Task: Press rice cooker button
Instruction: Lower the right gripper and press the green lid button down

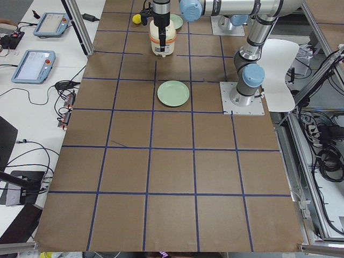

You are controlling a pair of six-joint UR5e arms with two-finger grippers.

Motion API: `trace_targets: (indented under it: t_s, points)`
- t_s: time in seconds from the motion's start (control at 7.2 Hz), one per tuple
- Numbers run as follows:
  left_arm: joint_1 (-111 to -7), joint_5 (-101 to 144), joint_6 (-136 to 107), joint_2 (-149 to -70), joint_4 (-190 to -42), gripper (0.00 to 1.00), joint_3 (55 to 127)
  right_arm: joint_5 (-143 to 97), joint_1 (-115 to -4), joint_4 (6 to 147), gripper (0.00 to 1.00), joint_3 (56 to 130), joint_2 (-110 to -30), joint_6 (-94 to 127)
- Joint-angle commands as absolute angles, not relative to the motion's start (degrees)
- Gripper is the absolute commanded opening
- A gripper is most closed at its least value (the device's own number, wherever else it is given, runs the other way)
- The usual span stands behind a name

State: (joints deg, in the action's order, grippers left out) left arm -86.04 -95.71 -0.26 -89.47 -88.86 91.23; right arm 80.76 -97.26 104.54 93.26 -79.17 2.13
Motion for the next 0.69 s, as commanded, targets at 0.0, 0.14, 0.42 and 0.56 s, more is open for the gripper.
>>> trace_targets:
  t_s: [0.0, 0.14, 0.42, 0.56]
  points:
    - [-86.0, -95.7, -0.3, -89.5, -88.9, 1.00, 91.2, 80.3, -97.3, 104.6, 0.18, 93.3, -78.6, 2.1]
    - [-86.0, -95.7, -0.3, -89.5, -88.9, 1.00, 91.2, 80.3, -97.3, 104.5, 0.18, 93.4, -78.6, 2.2]
    - [-86.0, -95.7, -0.3, -89.5, -88.9, 1.00, 91.2, 80.7, -97.2, 104.7, 0.17, 94.7, -78.5, 2.0]
    - [-86.0, -95.7, -0.3, -89.5, -88.9, 1.00, 91.2, 80.7, -97.2, 106.0, 0.18, 95.5, -78.5, 2.1]
